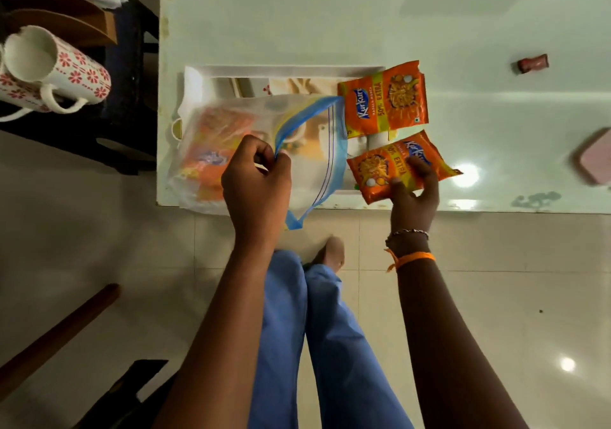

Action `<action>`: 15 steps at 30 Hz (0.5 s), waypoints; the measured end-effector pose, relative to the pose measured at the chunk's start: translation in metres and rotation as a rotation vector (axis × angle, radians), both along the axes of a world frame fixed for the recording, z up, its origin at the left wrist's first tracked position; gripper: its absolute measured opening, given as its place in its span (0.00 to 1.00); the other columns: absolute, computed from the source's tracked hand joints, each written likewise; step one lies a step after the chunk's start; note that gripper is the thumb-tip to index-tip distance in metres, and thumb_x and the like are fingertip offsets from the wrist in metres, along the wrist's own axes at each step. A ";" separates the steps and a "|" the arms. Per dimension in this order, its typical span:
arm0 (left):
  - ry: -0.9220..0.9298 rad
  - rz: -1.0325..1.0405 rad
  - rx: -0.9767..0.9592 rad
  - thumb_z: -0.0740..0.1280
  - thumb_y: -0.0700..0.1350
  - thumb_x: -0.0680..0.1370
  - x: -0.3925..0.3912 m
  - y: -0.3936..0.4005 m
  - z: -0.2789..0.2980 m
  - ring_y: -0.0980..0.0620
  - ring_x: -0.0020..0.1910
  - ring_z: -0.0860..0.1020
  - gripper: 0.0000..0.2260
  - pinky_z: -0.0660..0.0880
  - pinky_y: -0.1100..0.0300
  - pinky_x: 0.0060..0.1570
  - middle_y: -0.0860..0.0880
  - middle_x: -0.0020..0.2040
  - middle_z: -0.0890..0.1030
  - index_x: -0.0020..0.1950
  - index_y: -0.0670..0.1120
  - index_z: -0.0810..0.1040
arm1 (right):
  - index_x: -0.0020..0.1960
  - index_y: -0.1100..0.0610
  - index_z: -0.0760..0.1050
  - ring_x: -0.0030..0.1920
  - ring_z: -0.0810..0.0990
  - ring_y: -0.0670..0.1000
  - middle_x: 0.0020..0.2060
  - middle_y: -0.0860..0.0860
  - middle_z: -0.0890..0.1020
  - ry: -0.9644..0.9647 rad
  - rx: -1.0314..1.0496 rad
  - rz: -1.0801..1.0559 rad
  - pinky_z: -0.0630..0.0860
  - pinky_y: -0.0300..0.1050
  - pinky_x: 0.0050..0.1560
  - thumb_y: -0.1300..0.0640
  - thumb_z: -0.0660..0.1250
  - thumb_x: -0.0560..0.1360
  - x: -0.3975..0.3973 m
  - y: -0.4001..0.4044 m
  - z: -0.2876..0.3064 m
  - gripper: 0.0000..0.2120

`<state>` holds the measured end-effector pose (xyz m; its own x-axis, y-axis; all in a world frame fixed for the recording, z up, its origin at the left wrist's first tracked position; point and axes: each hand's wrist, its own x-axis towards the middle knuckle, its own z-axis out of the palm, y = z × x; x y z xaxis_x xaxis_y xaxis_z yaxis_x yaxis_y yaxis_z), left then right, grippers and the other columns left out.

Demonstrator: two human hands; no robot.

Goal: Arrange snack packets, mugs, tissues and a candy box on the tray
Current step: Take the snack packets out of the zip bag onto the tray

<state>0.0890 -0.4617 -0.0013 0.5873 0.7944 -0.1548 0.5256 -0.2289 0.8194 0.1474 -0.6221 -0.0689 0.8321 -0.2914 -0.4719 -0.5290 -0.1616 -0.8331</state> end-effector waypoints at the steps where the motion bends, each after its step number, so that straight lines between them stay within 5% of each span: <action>1: -0.001 0.005 -0.003 0.66 0.39 0.71 0.000 0.001 -0.001 0.53 0.31 0.69 0.07 0.67 0.59 0.36 0.54 0.29 0.70 0.36 0.42 0.69 | 0.61 0.61 0.72 0.63 0.74 0.59 0.63 0.59 0.72 0.008 0.001 0.024 0.77 0.51 0.58 0.74 0.63 0.69 0.000 0.003 -0.007 0.22; 5: -0.017 0.015 -0.030 0.66 0.41 0.72 -0.001 0.005 -0.004 0.52 0.30 0.69 0.10 0.67 0.60 0.34 0.52 0.29 0.70 0.34 0.46 0.67 | 0.64 0.62 0.68 0.65 0.71 0.60 0.66 0.61 0.67 0.061 0.052 0.125 0.75 0.52 0.62 0.75 0.64 0.69 0.000 0.018 -0.026 0.26; 11: -0.051 0.067 -0.078 0.67 0.41 0.72 -0.005 0.012 -0.001 0.52 0.30 0.70 0.14 0.70 0.59 0.36 0.50 0.30 0.71 0.31 0.50 0.65 | 0.63 0.54 0.72 0.64 0.69 0.58 0.64 0.60 0.64 0.219 -0.210 0.347 0.68 0.43 0.64 0.66 0.68 0.70 -0.014 0.014 -0.019 0.23; 15: -0.085 0.173 -0.055 0.66 0.39 0.71 -0.016 0.024 0.009 0.60 0.26 0.69 0.13 0.68 0.68 0.32 0.54 0.28 0.71 0.31 0.51 0.66 | 0.53 0.61 0.76 0.46 0.77 0.52 0.49 0.58 0.76 -0.021 -0.320 0.374 0.74 0.42 0.50 0.67 0.65 0.71 -0.016 0.029 0.018 0.11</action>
<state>0.0731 -0.4372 0.0081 0.4557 0.8762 -0.1569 0.4818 -0.0946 0.8712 0.1316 -0.5932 -0.0513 0.9157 -0.0984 -0.3898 -0.3696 -0.5871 -0.7202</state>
